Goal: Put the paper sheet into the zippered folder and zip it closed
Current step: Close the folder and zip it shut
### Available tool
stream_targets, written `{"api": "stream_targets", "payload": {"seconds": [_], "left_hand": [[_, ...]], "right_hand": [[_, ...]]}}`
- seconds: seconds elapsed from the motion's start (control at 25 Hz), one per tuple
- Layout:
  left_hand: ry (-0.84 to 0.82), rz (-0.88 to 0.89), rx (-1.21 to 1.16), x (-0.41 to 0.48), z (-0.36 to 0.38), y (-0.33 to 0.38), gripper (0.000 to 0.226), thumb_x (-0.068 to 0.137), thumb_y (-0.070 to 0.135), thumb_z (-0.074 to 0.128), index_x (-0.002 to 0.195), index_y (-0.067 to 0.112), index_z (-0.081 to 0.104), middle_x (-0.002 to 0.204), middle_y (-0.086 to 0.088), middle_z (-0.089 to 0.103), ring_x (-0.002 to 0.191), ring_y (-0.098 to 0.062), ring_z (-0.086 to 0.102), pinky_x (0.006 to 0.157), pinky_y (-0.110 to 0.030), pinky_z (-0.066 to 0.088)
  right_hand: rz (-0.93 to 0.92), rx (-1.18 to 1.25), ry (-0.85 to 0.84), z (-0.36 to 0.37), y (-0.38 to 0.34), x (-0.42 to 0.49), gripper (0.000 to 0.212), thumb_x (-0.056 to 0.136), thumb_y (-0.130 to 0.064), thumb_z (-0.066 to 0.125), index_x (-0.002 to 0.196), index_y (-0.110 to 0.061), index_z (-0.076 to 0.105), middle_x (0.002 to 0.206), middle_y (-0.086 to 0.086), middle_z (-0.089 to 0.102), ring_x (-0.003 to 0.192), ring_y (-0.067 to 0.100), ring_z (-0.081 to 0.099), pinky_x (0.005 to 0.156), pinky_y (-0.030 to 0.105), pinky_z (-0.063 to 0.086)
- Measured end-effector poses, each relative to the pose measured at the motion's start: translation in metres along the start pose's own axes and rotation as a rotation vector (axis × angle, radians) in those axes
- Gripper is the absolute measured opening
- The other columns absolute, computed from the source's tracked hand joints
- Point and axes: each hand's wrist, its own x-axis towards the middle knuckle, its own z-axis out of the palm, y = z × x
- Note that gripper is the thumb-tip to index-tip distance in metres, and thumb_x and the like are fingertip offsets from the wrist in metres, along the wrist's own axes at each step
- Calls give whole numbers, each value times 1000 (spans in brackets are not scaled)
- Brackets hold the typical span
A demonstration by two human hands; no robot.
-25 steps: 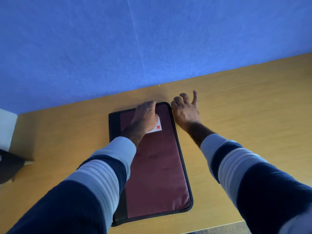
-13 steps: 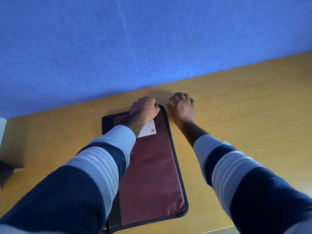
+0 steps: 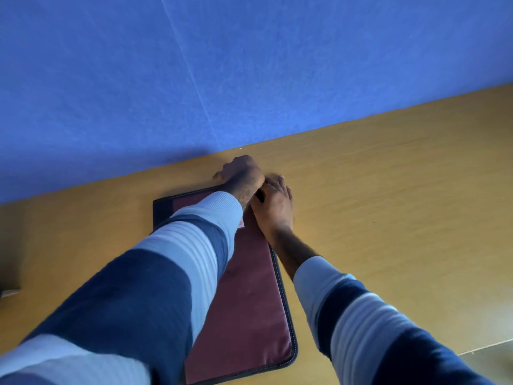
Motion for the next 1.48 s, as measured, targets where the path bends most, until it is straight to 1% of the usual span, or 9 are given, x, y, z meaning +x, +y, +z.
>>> {"api": "stream_targets", "payload": {"seconds": [0.24, 0.4, 0.6, 0.72, 0.84, 0.96, 1.12, 1.28, 1.48], "left_hand": [[-75, -28, -18, 7, -12, 0, 18, 85, 8, 68, 103, 11, 69, 109, -8, 72, 104, -28, 67, 95, -44, 52], [-114, -41, -148, 18, -20, -17, 8, 90, 7, 61, 96, 5, 64, 108, -11, 70, 88, -26, 67, 77, -35, 57], [-82, -47, -117, 22, -23, -44, 35, 88, 2, 56, 123, 2, 61, 123, -19, 64, 113, -38, 63, 97, -46, 54], [-83, -64, -174, 26, -28, -69, 16, 90, 7, 56, 103, 4, 64, 113, -12, 68, 89, -26, 65, 70, -34, 56], [-262, -92, -293, 38, -35, -91, 16, 97, 18, 61, 105, 6, 69, 119, -7, 70, 103, -19, 66, 95, -33, 53], [-413, -92, -521, 44, -40, -108, 17, 98, 13, 63, 82, 13, 64, 99, 1, 69, 86, -12, 61, 91, -29, 43], [-356, -102, -498, 48, -37, -120, 26, 98, 10, 58, 73, 15, 57, 92, 1, 65, 97, -16, 56, 101, -31, 43], [-301, -145, -524, 59, -33, -146, 27, 99, 8, 56, 73, 14, 54, 79, 2, 58, 78, -13, 55, 94, -31, 42], [-298, -203, -594, 66, -31, -190, 25, 97, 7, 58, 73, 14, 56, 76, 2, 60, 67, -9, 52, 63, -24, 38]], "right_hand": [[76, 120, 45, 0, -12, 9, 30, 91, -20, 60, 119, -15, 70, 133, -3, 65, 147, 24, 33, 123, 51, 20], [118, 56, 32, 2, -12, 13, 35, 92, -23, 65, 124, -8, 66, 143, 1, 60, 149, 23, 32, 123, 49, 19], [111, 49, 53, 4, -12, 12, 41, 93, -23, 66, 130, -5, 62, 148, 3, 56, 151, 21, 29, 127, 47, 12], [100, 53, 67, 2, -13, 11, 41, 93, -23, 67, 130, -5, 62, 148, 4, 55, 150, 22, 33, 126, 46, 13], [104, 29, 65, 1, -14, 10, 39, 94, -24, 66, 127, -5, 63, 148, 4, 55, 150, 22, 33, 126, 47, 14], [127, -23, 86, 0, -19, 11, 32, 94, -30, 65, 114, -6, 69, 145, 3, 57, 149, 23, 32, 123, 52, 19], [170, -59, 82, 2, -26, 15, 26, 94, -28, 67, 107, -6, 71, 141, 1, 59, 147, 24, 33, 119, 55, 22], [170, -55, 106, 4, -26, 15, 22, 94, -25, 68, 105, -5, 70, 140, 3, 60, 147, 24, 34, 119, 58, 21], [153, -71, 129, 6, -24, 15, 28, 94, -26, 67, 113, -5, 69, 139, 4, 61, 144, 24, 37, 118, 57, 23]]}}
